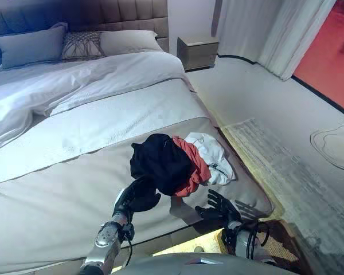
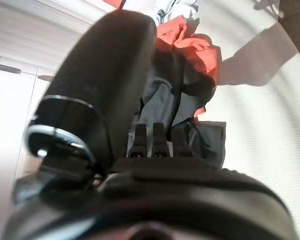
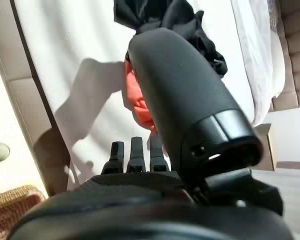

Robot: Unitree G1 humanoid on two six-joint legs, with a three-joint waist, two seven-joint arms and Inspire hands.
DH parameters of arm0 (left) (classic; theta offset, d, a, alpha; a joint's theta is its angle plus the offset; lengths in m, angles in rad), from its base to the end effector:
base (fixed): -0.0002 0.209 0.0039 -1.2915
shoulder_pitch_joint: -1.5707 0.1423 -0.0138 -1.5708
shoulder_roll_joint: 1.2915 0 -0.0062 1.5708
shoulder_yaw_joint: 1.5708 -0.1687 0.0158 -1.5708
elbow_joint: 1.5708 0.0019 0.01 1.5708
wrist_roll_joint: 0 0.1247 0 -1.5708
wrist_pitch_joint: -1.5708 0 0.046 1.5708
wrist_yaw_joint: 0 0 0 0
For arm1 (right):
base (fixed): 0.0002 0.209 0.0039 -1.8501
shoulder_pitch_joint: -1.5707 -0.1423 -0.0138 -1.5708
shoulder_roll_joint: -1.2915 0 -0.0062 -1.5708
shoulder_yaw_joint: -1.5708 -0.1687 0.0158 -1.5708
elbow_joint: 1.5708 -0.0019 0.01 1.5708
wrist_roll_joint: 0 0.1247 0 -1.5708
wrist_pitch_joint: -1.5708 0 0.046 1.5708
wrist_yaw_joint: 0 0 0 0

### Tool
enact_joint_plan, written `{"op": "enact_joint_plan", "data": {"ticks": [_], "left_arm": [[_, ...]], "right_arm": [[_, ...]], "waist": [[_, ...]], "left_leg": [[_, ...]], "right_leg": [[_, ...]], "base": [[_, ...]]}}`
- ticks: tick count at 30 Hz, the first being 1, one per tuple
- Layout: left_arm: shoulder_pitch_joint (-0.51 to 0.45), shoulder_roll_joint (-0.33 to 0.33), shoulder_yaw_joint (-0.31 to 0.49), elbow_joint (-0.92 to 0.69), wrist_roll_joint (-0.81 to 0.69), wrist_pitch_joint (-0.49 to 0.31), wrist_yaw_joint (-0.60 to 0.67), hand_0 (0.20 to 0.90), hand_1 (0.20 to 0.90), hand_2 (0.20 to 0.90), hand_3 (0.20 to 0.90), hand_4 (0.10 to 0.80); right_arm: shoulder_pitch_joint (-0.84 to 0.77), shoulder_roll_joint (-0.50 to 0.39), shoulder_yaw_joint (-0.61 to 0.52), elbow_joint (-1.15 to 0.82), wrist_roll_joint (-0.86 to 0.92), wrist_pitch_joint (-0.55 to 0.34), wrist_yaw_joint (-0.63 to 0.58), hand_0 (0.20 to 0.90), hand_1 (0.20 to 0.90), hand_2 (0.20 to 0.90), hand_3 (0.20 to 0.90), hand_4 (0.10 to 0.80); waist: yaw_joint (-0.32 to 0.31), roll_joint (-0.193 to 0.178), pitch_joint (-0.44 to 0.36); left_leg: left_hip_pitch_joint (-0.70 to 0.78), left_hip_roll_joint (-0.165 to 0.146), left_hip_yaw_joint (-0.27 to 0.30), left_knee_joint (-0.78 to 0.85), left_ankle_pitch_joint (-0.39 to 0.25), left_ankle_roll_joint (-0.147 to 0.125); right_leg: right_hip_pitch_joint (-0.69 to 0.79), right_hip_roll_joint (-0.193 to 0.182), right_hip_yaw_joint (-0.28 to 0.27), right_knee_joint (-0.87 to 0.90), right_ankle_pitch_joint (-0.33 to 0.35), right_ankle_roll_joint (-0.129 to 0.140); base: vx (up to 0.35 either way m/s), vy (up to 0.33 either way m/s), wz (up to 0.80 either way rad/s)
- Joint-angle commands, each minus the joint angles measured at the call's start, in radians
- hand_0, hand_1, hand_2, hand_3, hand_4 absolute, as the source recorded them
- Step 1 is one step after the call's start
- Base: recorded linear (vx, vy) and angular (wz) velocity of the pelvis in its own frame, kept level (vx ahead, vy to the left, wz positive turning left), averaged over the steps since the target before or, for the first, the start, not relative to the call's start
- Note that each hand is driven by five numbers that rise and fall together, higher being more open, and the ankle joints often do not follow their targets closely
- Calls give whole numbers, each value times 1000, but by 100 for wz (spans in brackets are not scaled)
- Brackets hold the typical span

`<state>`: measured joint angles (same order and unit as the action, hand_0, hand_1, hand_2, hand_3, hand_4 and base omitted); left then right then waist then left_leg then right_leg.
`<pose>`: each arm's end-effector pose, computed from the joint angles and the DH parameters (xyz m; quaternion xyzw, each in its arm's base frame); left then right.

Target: Pick up the clothes from the bed and place them into the basket

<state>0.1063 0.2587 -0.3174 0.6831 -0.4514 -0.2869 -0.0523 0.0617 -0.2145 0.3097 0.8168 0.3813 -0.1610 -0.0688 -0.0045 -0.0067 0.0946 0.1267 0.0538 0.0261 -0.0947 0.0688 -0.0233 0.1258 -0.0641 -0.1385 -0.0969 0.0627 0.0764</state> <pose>0.1155 0.1827 -0.0512 -0.0513 0.2726 -0.0280 0.9603 0.1100 -0.1770 -0.0662 0.0068 0.3703 -0.0214 0.9287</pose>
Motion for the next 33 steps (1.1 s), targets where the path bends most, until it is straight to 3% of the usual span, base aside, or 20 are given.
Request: {"op": "enact_joint_plan", "data": {"ticks": [1,16,20,27,33], "left_arm": [[-145,2,-8,16,10,-88,-12,900,900,900,900,800],[-153,17,-4,0,11,-52,-15,900,900,900,900,800],[-145,22,2,-10,22,-35,-2,900,900,900,900,800],[-143,45,15,18,54,21,5,900,900,900,900,800],[-136,58,30,50,75,41,20,900,900,900,900,800]], "right_arm": [[-127,8,-20,-33,-51,-90,-54,900,900,900,900,800],[-137,-7,-17,-31,-37,-69,-22,900,900,900,900,800],[-142,-28,-3,-76,-159,-78,-90,900,900,900,900,800],[-235,-146,68,-299,-479,-33,-260,900,900,900,900,800],[-446,-265,115,-351,-645,33,-258,900,900,900,900,800]], "waist": [[7,-15,31],[15,-14,36],[20,-14,37],[45,-19,49],[97,-30,67]], "left_leg": [[60,-38,45,7,-133,26],[58,-38,42,7,-131,24],[60,-39,37,7,-131,24],[62,-42,21,7,-130,23],[35,-43,3,67,-141,20]], "right_leg": [[44,-14,23,10,-49,10],[46,-15,15,10,-51,9],[49,-15,9,10,-52,8],[57,-21,-11,10,-56,6],[53,-31,-40,52,-79,-7]], "base": [[0,0,0],[0,0,0],[0,0,0],[0,-5,2],[17,4,4]]}}
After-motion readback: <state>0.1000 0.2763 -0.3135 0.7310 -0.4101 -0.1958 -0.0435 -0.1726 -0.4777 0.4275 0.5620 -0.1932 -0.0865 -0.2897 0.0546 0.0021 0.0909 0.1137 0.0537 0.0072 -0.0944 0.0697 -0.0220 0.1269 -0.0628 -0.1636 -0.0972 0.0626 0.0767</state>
